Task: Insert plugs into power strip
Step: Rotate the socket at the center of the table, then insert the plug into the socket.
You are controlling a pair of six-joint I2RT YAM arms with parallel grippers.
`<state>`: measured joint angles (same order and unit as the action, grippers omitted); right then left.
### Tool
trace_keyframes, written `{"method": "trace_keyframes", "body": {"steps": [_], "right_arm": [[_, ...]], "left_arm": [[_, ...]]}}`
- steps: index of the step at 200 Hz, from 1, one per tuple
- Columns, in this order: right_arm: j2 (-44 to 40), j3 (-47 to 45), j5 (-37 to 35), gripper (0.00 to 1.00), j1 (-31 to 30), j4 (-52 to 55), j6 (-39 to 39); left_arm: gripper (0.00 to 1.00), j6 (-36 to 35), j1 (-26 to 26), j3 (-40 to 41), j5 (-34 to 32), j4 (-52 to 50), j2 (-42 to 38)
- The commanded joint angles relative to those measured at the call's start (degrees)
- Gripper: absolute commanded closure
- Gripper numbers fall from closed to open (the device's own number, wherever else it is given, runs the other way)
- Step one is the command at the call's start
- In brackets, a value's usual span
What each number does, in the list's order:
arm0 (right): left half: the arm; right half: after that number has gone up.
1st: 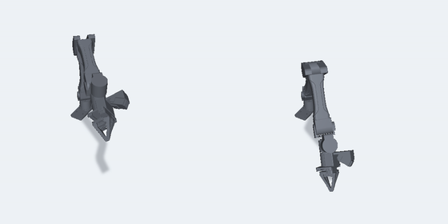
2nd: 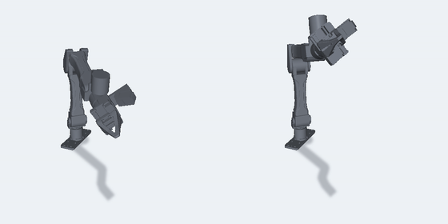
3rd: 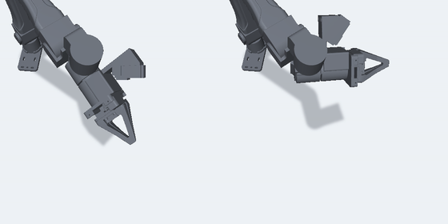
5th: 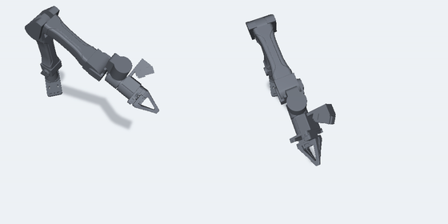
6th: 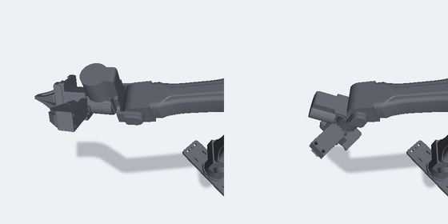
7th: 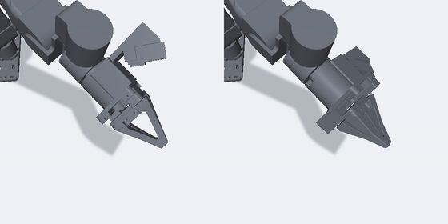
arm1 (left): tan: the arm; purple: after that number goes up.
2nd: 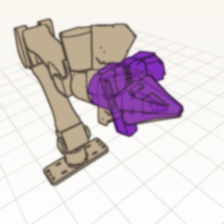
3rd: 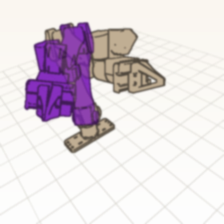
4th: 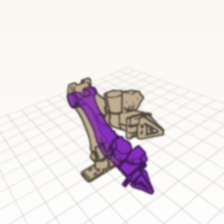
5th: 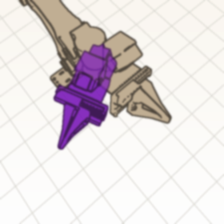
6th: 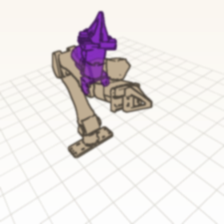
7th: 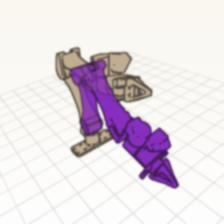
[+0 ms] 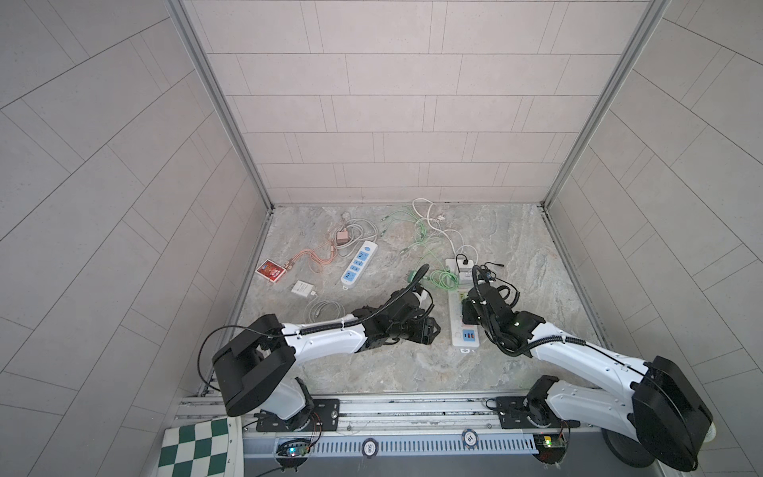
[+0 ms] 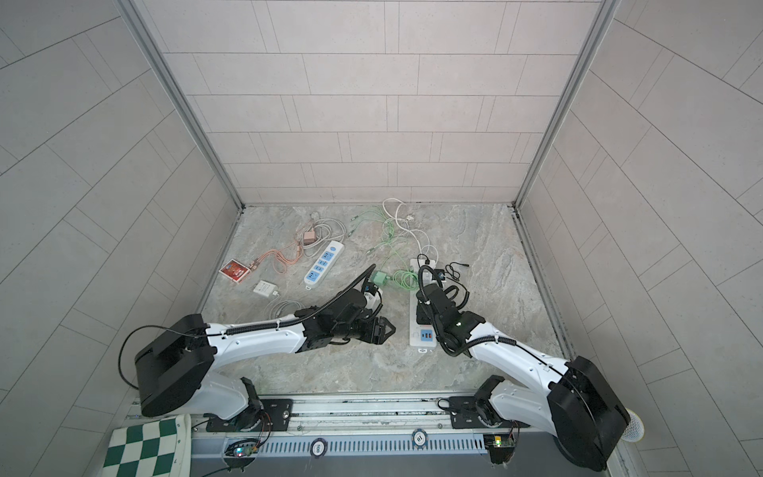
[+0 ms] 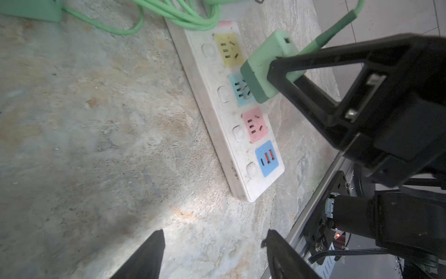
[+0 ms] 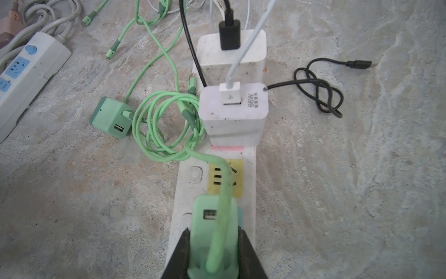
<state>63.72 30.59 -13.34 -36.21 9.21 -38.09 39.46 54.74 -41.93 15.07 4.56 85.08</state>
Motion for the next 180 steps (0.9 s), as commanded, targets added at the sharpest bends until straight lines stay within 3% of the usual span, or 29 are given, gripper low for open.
{"method": "trace_keyframes", "body": {"steps": [1,110,148,180], "right_arm": [[0.8,-0.8,-1.7,1.0,0.1,-1.5,-0.1],[4.8,-2.9,1.5,1.0,0.0,-2.9,0.3],[1.4,-5.8,0.6,1.0,-1.9,-1.4,-1.0],[-2.8,-9.5,-0.2,1.0,-2.9,-1.4,-1.9]], "left_arm": [[0.27,-1.1,-0.6,0.6,-1.2,-1.5,-1.6],[0.27,-4.1,-4.3,-0.8,-3.1,-5.3,-5.2],[0.26,-6.4,-5.9,-1.4,-9.7,-5.6,-7.3],[0.25,-8.0,-8.9,-3.4,-9.8,-6.2,-6.8]]}}
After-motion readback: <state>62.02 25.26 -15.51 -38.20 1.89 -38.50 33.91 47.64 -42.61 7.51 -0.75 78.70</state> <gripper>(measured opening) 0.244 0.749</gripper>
